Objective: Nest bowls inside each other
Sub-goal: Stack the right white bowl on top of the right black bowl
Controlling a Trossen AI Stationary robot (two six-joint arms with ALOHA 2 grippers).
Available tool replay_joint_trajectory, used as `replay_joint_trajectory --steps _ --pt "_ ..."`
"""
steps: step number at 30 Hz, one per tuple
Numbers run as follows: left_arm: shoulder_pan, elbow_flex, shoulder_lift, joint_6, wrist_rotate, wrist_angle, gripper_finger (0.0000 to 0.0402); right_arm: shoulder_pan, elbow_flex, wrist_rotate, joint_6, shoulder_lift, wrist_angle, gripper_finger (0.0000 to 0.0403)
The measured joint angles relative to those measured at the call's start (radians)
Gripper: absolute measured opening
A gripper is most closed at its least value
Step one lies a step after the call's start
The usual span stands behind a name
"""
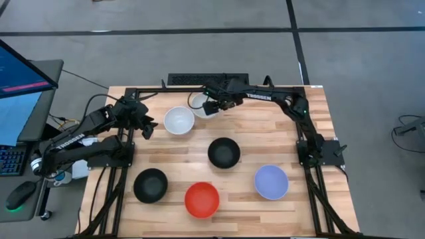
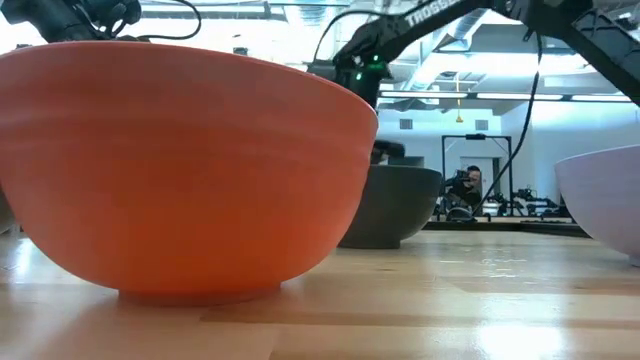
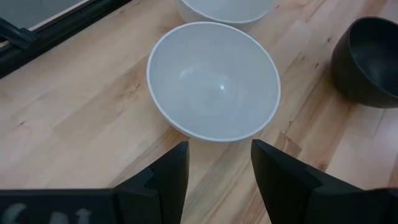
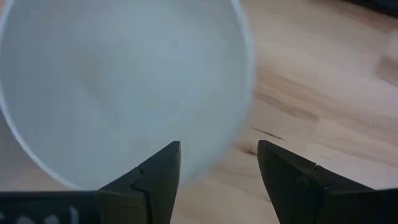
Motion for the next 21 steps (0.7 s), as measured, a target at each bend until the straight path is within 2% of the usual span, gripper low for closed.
replay_joint_trajectory --steps 11,21 --pt "-0.001 0.000 0.000 0.001 0.004 0.000 0.0165 -0.015 0.002 0.014 0.000 0.023 0.037 0.0235" --pt "-0.001 0.000 0.000 0.001 0.004 0.000 0.0165 -0.038 0.002 -0.051 0.019 0.083 0.043 0.0234"
